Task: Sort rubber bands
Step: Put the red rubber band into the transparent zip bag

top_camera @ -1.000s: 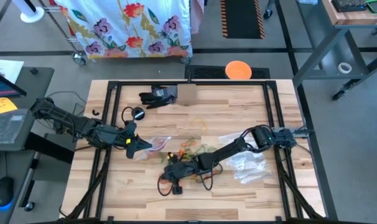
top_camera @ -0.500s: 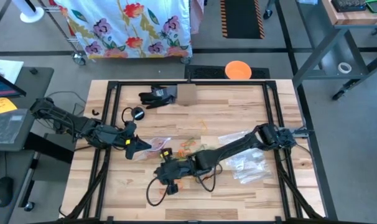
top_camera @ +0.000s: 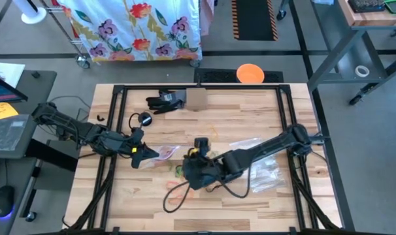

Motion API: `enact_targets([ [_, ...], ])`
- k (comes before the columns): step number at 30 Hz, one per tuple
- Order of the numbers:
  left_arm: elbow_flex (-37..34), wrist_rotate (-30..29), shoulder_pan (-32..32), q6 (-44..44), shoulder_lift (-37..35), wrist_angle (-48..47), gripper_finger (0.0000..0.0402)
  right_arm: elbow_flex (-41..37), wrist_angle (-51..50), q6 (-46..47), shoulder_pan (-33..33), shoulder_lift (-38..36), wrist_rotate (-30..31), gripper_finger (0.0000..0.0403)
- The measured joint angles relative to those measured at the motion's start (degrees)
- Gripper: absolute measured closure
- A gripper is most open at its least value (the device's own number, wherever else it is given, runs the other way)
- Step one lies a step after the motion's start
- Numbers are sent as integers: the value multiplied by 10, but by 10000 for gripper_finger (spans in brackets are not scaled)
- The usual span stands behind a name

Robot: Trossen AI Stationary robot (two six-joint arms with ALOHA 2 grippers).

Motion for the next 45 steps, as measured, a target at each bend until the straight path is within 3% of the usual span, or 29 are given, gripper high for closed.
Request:
enact_targets([
  [17, 0, 1, 0, -1, 0, 1, 402, 0, -70, 59, 24, -29, 22, 400],
  [29, 0, 1, 0, 0, 0, 1, 402, 0, -72, 90, 19, -28, 22, 315],
  [37, 0, 1, 0, 4, 0, 0, 401, -3, -210, 250, 13, -22, -3, 290],
  [40, 0, 1, 0, 8, 0, 0, 402, -41, -156, 231, 10, -19, -48, 290],
  [45, 0, -1, 0, 10, 0, 1, 402, -140, 20, 157, 4, -19, -132, 290],
])
